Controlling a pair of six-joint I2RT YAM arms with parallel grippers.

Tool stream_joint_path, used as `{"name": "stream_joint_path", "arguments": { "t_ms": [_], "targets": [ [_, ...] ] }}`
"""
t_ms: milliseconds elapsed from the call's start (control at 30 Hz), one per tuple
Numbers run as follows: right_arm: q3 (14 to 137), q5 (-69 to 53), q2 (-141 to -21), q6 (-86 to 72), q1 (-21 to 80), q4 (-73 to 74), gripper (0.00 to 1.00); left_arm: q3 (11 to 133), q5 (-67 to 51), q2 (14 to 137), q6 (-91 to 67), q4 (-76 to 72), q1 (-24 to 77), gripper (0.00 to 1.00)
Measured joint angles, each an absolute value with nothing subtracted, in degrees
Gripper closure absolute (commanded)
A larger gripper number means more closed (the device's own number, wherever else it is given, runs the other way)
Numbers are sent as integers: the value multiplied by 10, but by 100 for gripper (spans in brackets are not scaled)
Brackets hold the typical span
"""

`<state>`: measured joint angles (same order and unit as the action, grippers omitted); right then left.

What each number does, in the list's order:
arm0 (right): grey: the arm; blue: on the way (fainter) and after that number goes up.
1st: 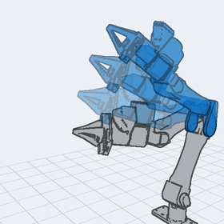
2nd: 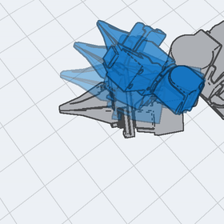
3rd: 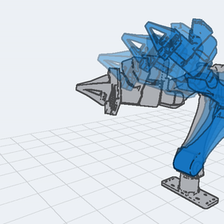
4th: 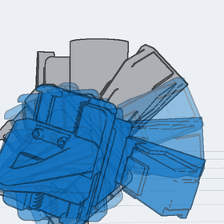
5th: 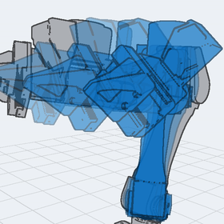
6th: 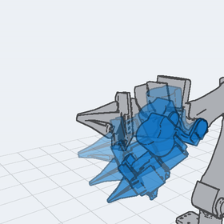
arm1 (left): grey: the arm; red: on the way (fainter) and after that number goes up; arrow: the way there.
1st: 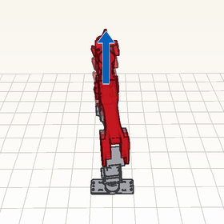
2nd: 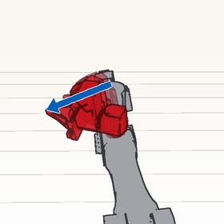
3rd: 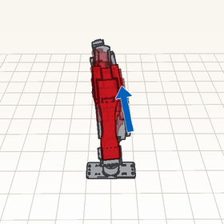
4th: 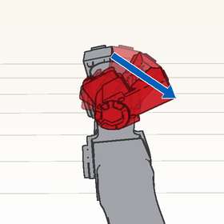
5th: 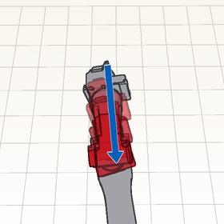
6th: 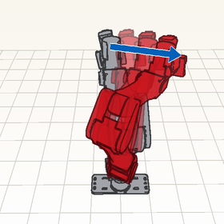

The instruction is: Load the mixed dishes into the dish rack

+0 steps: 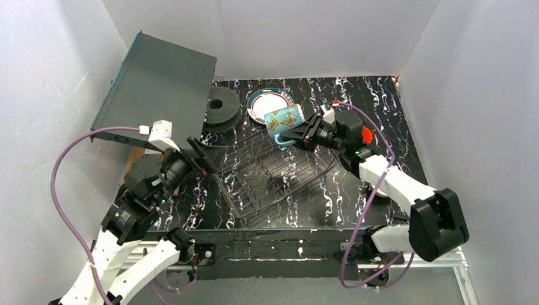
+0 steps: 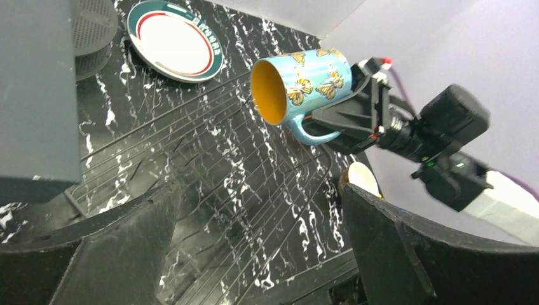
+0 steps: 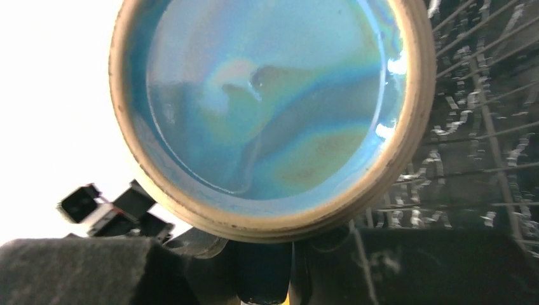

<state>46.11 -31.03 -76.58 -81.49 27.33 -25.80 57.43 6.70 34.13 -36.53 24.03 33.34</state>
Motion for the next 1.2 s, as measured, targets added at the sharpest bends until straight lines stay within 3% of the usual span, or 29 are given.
{"name": "stream_joint_path", "arguments": {
  "t_ms": [200,500,900,1200],
  "targets": [
    [550,-229,-731,-590,284,-18,99,579,68,308,-361,315,333,2],
    [584,-72,-740,-415,316,142,99,590,75,307,-360,367,333,2],
    [637,143,-847,-283,406,195,99,598,69,324,-369,380,333,2],
    [660,214,-912,-236,414,178,99,598,66,324,-382,389,333,2]
  ]
}}
